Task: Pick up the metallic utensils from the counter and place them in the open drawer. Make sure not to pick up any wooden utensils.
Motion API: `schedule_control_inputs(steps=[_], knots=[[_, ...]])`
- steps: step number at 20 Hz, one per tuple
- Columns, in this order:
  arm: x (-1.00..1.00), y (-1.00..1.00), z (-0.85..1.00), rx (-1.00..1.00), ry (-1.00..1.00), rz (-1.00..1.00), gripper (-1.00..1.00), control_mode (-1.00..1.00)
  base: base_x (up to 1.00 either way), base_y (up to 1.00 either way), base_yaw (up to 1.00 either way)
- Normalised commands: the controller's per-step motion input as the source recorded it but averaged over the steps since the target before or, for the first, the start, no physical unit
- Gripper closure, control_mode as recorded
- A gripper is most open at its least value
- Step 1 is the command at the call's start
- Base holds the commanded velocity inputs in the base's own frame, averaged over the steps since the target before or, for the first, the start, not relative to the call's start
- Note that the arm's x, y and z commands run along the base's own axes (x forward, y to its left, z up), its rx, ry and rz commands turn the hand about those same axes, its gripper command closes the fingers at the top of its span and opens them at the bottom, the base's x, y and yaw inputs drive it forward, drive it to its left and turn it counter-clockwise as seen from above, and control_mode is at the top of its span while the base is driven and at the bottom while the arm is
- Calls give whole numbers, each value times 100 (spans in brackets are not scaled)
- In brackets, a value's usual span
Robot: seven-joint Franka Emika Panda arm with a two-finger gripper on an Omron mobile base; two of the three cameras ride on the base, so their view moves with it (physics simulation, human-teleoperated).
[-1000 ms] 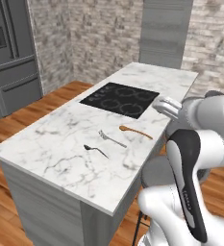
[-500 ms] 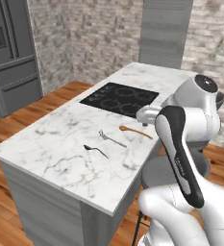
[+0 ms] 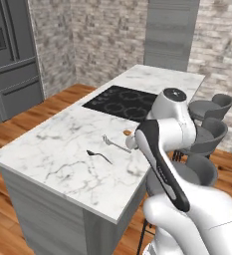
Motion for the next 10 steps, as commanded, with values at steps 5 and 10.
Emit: schedule_control_inputs(steps=[5, 10], knots=[[13, 67, -27, -8, 10, 25, -100, -100, 0, 0, 0], [47, 38, -33, 0, 23, 20, -100, -100, 0, 0, 0]])
